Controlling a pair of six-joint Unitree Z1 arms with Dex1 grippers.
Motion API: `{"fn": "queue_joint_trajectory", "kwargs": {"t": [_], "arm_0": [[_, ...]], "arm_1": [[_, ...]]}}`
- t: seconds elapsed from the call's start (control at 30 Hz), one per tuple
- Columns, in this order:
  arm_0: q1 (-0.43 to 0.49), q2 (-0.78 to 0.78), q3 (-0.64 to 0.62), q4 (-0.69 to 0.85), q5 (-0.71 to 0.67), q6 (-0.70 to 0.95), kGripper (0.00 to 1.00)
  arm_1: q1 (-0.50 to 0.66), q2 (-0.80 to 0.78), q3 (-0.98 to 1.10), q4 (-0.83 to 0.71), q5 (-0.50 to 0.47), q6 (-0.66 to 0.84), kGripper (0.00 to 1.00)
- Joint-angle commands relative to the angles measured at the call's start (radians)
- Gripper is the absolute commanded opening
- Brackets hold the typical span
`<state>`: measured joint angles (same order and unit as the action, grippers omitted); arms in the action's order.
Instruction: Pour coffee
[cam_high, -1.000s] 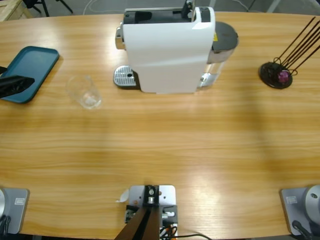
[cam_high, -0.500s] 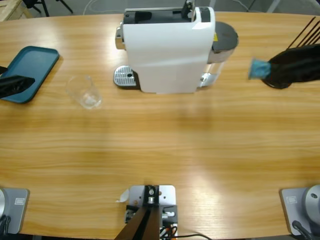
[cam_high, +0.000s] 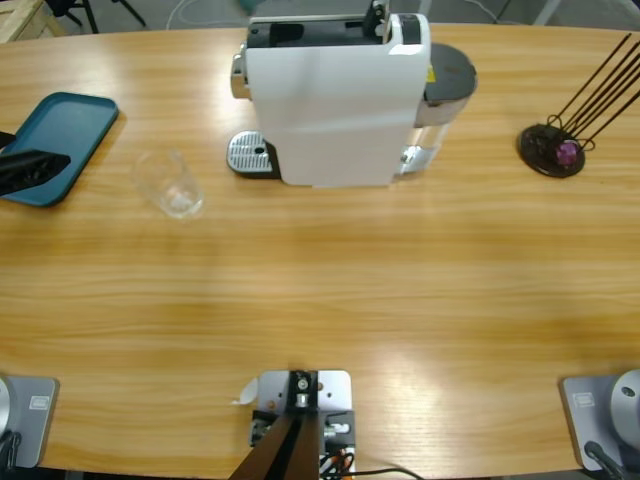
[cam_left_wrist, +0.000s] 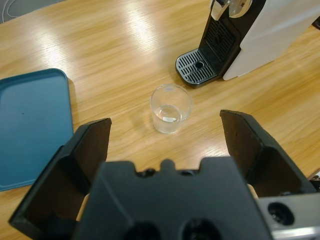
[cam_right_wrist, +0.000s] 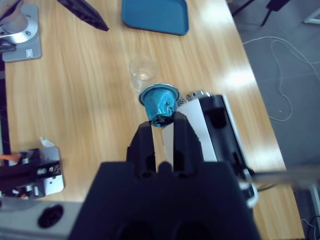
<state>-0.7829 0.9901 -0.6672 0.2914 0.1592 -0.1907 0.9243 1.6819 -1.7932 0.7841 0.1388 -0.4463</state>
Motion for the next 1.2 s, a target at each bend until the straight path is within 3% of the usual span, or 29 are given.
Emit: {"fn": "queue_joint_trajectory", "kwargs": {"t": [0.03, 0.37, 1.2], "arm_0": [[0.005, 0.018, 0.036, -0.011, -0.014, -0.006, 0.941], [0.005, 0.023, 0.035, -0.012, -0.015, -0.006, 0.941], [0.005, 0.025, 0.036, -0.015, -0.015, -0.006, 0.941]], "arm_1": [[-0.007, 0.190, -0.077, 0.002, 0.017, -0.053, 0.000], [-0.090, 0.214, -0.077, -0.008, -0.026, -0.078, 0.000], [-0.137, 0.259, -0.112, -0.023, -0.041, -0.090, 0.000]]}}
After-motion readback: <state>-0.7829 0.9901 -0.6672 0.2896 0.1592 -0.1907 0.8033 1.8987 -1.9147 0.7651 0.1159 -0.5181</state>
